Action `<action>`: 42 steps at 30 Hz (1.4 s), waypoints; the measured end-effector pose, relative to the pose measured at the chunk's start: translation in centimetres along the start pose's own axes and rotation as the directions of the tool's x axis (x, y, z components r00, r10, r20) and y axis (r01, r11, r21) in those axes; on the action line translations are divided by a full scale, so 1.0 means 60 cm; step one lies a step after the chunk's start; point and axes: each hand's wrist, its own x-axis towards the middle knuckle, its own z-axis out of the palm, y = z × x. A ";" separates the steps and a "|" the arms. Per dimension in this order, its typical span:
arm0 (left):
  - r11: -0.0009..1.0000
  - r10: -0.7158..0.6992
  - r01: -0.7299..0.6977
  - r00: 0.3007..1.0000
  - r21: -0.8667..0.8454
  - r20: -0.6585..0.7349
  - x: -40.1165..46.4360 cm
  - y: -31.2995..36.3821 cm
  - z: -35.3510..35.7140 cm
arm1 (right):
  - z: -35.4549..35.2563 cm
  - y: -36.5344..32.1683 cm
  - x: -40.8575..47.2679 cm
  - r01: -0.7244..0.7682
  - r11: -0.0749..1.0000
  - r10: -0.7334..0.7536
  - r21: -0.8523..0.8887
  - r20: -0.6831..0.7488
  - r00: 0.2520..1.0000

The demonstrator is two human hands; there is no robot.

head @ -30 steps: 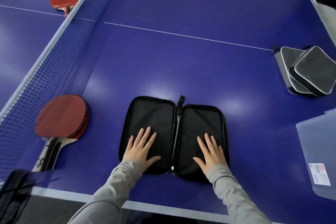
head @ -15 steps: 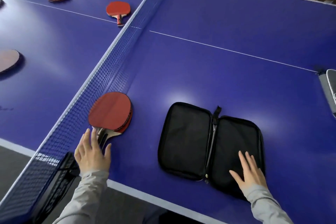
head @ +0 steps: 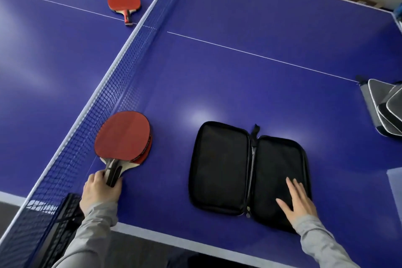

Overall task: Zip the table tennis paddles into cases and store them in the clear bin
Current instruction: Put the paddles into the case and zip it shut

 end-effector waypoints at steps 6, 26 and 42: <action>0.993 -0.036 0.031 0.998 -0.113 -0.048 -0.001 -0.010 0.012 | 0.004 0.002 -0.008 -0.023 0.999 0.024 0.025 -0.033 0.999; 0.975 0.019 -0.061 0.981 -0.211 -0.195 -0.094 0.093 0.012 | 0.011 0.058 -0.012 -0.069 0.991 0.073 0.111 -0.035 0.997; 0.904 0.324 -0.315 0.946 -0.290 -0.017 -0.431 0.320 0.159 | 0.027 0.184 -0.017 -0.001 0.994 -0.002 0.106 0.029 1.000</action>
